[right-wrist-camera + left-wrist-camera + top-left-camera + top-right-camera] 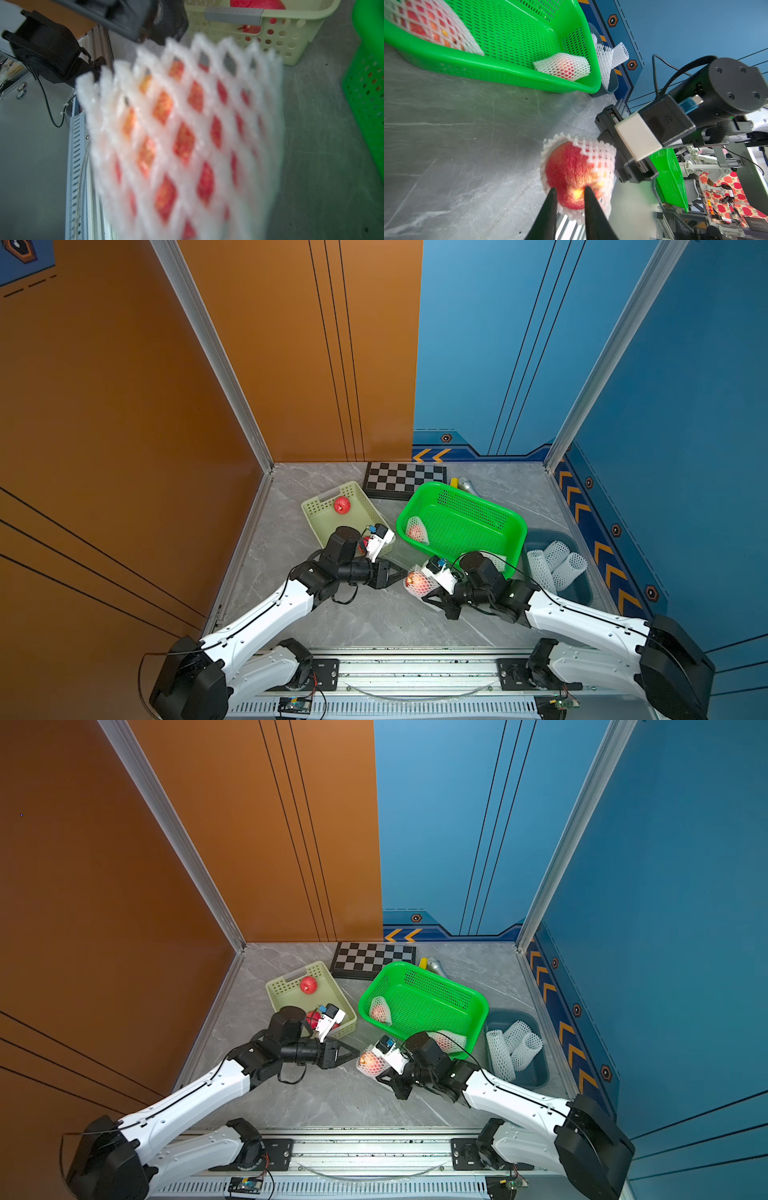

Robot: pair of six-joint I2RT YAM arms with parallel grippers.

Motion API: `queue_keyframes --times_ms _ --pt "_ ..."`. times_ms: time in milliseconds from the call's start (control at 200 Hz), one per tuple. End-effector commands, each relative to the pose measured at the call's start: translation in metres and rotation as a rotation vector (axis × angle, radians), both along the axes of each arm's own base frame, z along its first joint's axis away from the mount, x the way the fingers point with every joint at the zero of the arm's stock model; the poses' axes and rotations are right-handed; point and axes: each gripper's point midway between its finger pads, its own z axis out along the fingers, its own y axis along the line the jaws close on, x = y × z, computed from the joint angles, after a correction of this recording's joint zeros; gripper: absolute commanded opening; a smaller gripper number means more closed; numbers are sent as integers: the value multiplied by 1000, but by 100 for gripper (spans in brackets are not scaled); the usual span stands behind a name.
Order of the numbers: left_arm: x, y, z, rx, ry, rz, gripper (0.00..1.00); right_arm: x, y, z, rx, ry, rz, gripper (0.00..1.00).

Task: Remove foam nets from apples
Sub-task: Pick up the apple from the center of the board.

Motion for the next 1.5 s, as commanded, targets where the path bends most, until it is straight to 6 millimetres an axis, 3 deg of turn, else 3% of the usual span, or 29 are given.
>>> queue_keyframes --times_ms 0,521,586,711,1011,1347,1497 --pt "3 5 9 28 -63 20 26 6 2 7 -8 -37 -8 0" --pt "-19 -18 20 -56 -40 -126 27 7 13 14 -4 -48 22 0" --pt "-20 -19 19 -57 -39 -129 31 7 13 13 -8 -50 24 0" --pt "-22 -21 20 -65 -33 -145 47 7 15 15 -13 -57 34 0" --pt "-26 -24 18 -64 -24 -164 52 9 19 31 6 -95 50 0" --pt "-3 -4 27 -78 -71 -30 53 9 17 31 6 -109 49 0" --pt "7 7 31 -72 -88 35 53 8 15 18 -22 -85 44 0"
